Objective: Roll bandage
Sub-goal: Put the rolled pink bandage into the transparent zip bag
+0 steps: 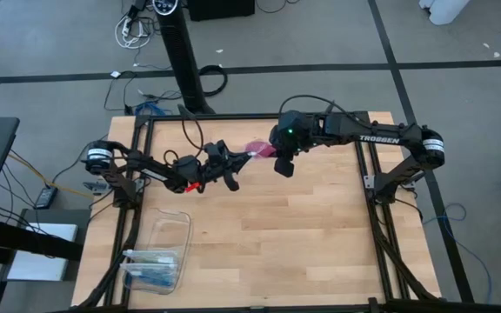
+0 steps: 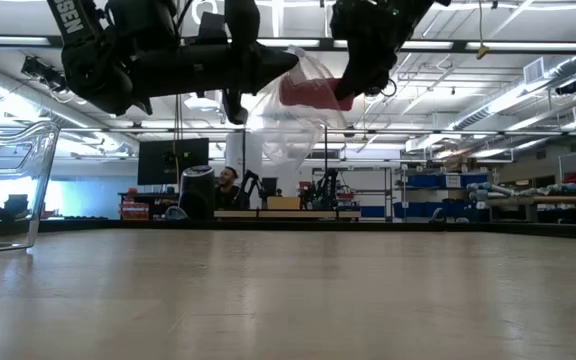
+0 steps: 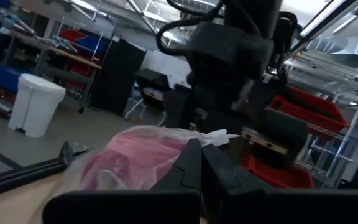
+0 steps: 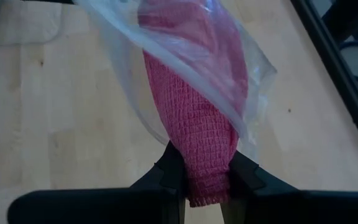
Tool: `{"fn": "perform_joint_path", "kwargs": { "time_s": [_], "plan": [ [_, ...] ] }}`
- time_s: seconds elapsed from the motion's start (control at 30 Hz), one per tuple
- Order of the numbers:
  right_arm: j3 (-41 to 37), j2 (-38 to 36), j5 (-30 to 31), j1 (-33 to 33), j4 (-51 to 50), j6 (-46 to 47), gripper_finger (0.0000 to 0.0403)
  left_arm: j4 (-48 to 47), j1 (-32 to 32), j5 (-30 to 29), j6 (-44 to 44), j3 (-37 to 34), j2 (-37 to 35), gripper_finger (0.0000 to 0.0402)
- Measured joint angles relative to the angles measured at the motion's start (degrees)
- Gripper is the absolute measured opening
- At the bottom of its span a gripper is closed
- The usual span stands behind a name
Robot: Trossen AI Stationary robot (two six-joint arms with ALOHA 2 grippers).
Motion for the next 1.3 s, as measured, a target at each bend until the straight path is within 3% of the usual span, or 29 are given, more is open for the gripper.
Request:
{"fn": "perform_joint_path", "kwargs": {
  "time_s": [0.33, 0.5, 0.9, 1.1, 1.3],
  "plan": [
    [4.4, -1.2, 0.3, -0.8, -2.9, -5.3, 0.0058, -0.8, -0.4, 1.8, -1.6, 0.9, 0.0, 0.0000],
    [6.9, -1.2, -0.5, -0.7, -4.1, -7.2, 0.0057, -5.5, -0.5, 3.0, -2.1, 3.0, 0.0, 0.0000],
    [8.9, -1.2, -0.6, 0.3, -18.2, -3.9, 0.0056, -6.8, 0.1, 3.6, -1.8, 3.7, 0.0, 0.0000],
    [8.9, -1.0, 7.2, 1.8, -18.2, -0.4, 0.0056, -13.0, 0.3, 3.6, -4.4, 5.1, 0.0, 0.0000],
    [8.9, 1.8, 8.0, 2.2, -17.8, -0.7, 0.0056, -22.2, 0.0, 5.5, -2.8, 10.7, 0.0, 0.0000]
  ]
}}
